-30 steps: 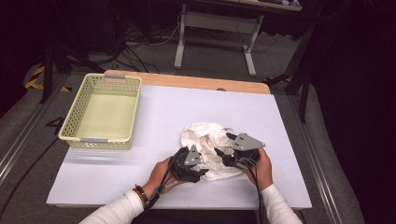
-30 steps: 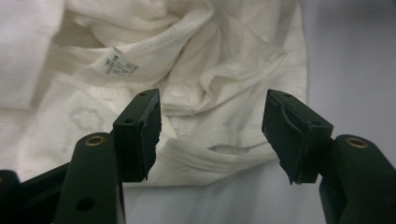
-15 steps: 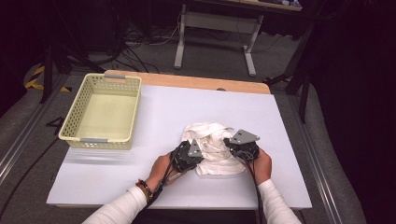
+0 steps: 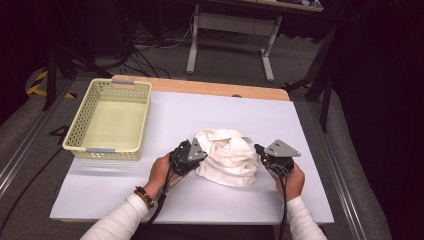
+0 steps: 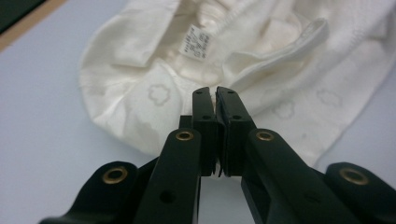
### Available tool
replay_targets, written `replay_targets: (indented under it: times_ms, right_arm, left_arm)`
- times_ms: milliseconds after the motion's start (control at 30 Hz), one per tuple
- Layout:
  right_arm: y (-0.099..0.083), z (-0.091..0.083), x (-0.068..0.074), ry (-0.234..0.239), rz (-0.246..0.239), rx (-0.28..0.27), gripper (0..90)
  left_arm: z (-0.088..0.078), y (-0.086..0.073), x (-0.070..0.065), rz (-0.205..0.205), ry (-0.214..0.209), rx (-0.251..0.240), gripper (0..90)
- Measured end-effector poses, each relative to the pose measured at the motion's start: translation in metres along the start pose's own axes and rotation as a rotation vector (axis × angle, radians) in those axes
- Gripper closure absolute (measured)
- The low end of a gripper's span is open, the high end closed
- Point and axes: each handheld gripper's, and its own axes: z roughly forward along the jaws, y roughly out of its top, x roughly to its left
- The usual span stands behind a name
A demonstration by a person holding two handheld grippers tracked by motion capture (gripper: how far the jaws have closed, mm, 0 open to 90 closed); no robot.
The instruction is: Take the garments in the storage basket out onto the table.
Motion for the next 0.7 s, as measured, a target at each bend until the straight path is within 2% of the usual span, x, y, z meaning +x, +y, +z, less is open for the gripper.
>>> replay_targets:
  times_ms: [100,133,200,267,333,400,433,467,500,533,600,633,700]
  right_arm:
    - [-0.005,-0.014,-0.005,-0.005,0.030,-0.014,90.0]
    - [-0.008,-0.018,-0.007,0.006,0.046,-0.017,90.0]
    - [-0.012,-0.024,-0.008,0.048,0.065,-0.029,90.0]
    - [-0.013,-0.027,-0.006,0.044,0.055,-0.037,89.1]
    - [-0.011,-0.025,-0.004,0.074,0.042,-0.048,82.6]
    - [-0.008,-0.022,0.000,0.075,0.029,-0.048,78.5]
    - [-0.006,-0.017,0.005,0.102,0.010,-0.047,73.0]
    - [-0.004,-0.015,0.007,0.105,0.002,-0.043,68.0]
    - [-0.004,-0.015,0.007,0.105,0.002,-0.043,68.0]
    - [-0.003,-0.012,0.010,0.127,-0.004,-0.045,63.3]
    - [-0.001,-0.007,0.016,0.159,-0.027,-0.036,56.0]
    - [0.000,-0.003,0.019,0.173,-0.032,-0.027,50.9]
    - [0.001,0.004,0.024,0.200,-0.044,-0.013,49.2]
  left_arm:
    - [-0.005,-0.002,0.012,-0.033,0.053,-0.017,86.5]
    - [-0.007,-0.002,0.015,-0.041,0.073,-0.025,86.2]
    - [-0.010,-0.004,0.021,-0.084,0.088,-0.041,83.9]
    - [-0.014,-0.004,0.022,-0.102,0.058,-0.068,79.6]
    - [-0.016,0.000,0.016,-0.086,0.036,-0.073,78.0]
    - [-0.018,0.003,0.008,-0.084,-0.026,-0.093,72.4]
    - [-0.018,0.005,-0.003,-0.064,-0.073,-0.089,67.3]
    - [-0.016,0.005,-0.010,-0.050,-0.098,-0.081,64.3]
    - [-0.016,0.005,-0.010,-0.050,-0.098,-0.081,61.1]
    - [-0.013,0.005,-0.016,-0.035,-0.132,-0.072,61.1]
    - [-0.004,0.002,-0.028,-0.015,-0.169,-0.035,58.3]
    - [0.001,0.001,-0.032,0.003,-0.181,-0.013,57.0]
    - [0.014,-0.001,-0.037,0.008,-0.186,0.017,54.4]
